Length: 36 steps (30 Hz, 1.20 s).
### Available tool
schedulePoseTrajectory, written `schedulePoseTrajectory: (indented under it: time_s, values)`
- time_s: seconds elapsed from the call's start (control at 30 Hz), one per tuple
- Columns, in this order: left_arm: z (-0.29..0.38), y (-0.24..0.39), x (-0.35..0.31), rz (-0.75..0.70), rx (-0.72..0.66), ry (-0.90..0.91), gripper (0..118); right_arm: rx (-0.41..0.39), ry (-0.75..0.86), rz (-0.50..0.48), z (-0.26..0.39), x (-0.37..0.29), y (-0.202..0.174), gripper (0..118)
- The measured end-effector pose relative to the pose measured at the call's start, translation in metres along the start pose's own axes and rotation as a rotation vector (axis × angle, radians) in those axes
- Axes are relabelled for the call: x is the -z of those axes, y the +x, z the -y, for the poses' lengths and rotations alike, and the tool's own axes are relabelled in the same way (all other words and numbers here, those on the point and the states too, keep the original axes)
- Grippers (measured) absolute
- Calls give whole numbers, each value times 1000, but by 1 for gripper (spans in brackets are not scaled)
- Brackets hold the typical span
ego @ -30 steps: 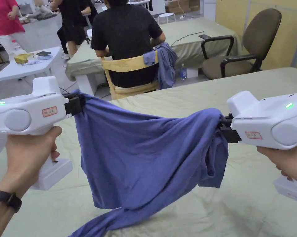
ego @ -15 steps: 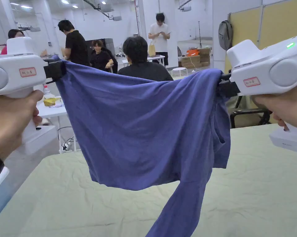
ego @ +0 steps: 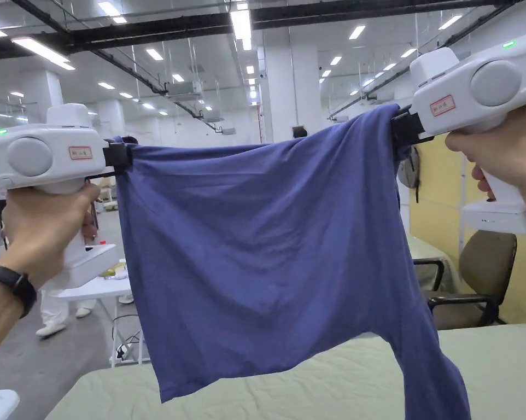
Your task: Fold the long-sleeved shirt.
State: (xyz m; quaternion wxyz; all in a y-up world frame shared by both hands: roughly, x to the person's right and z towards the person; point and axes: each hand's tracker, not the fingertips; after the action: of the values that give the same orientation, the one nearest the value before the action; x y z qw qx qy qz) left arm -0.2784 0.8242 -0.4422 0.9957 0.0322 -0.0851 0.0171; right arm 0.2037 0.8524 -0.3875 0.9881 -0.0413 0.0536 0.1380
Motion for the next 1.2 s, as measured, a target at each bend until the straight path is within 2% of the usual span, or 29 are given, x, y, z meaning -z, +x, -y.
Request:
schedulePoseTrajectory:
  time_s: [0.17, 0.47, 0.53, 0.73, 0.93, 1.1, 1.17, 1.2]
  values:
    - [-14, 2, 8, 2, -21, 0, 3, 32, 23, 17, -17, 3, 11, 13]
    - [-23, 9, 28, 1, 21, -7, 3, 9, 9, 58, -23, 21, 17, 13]
    - [-21, 8, 35, -1, 30, -11, 3, 28, 7, 57, -21, 30, 18, 13]
    - [-6, -1, 69, -22, 42, -49, 3, 77, 1, 46, -18, 73, 20, 13]
    - [3, -13, 114, -51, 25, -59, 3, 53, 3, 48, -19, 125, 14, 13]
    - [5, -19, 156, -75, 78, -75, 3, 23, 2, 55, -23, 170, 13, 13]
    - [10, -21, 169, -104, 102, -61, 3, 31, 4, 53, -25, 187, 15, 13]
    - [12, -24, 178, -90, 71, -78, 3, 35, 4, 51, -25, 196, 16, 13]
